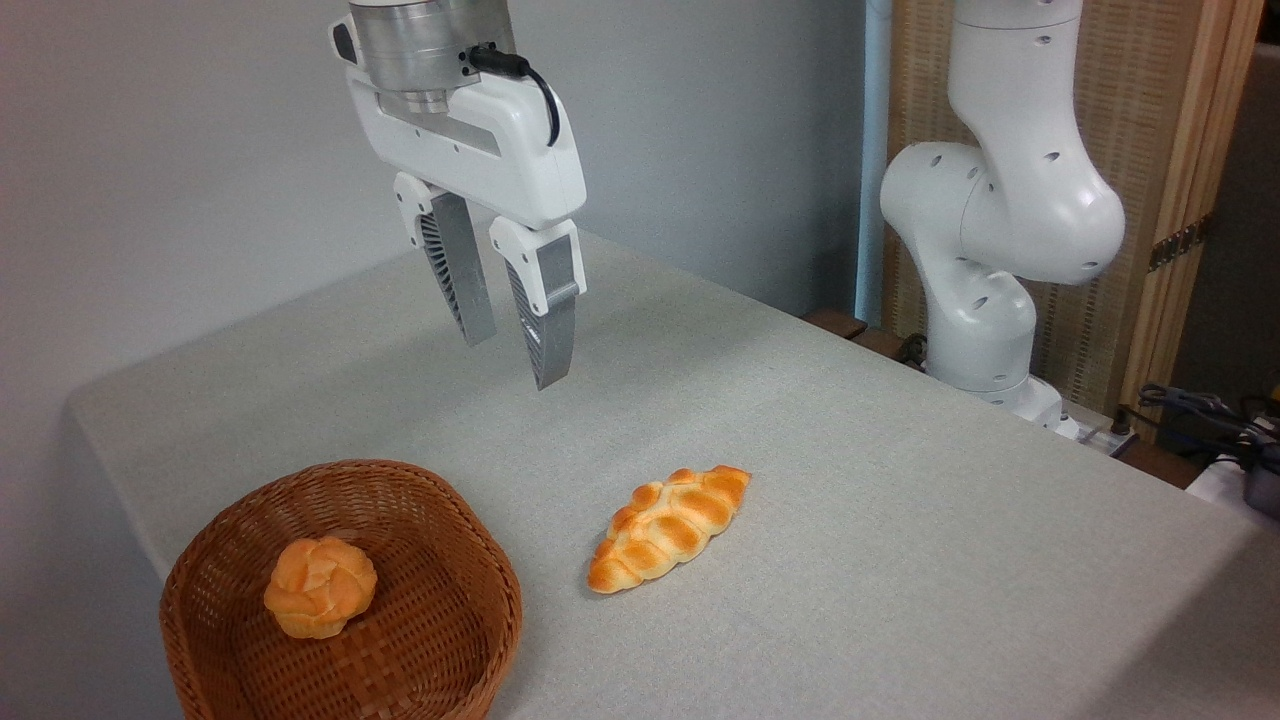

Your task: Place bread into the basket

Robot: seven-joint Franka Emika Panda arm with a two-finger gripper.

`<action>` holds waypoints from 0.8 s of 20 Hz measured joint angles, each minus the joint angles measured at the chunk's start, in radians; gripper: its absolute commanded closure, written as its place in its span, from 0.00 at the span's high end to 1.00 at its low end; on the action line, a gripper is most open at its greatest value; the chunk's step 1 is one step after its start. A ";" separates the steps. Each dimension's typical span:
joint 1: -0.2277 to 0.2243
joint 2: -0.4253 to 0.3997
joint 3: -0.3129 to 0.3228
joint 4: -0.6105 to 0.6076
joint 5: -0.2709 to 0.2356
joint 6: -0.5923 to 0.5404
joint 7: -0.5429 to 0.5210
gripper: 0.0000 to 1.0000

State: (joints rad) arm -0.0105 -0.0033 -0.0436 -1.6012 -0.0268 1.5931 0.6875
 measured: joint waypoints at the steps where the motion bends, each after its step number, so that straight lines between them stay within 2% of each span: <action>1: 0.000 0.000 0.000 0.000 0.000 0.000 0.000 1.00; 12: 0.001 0.000 0.000 -0.001 0.000 0.000 0.000 1.00; 16: 0.002 -0.013 0.007 -0.038 0.043 0.057 0.000 1.00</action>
State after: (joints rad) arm -0.0084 -0.0162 -0.0369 -1.6395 0.0159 1.6498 0.6875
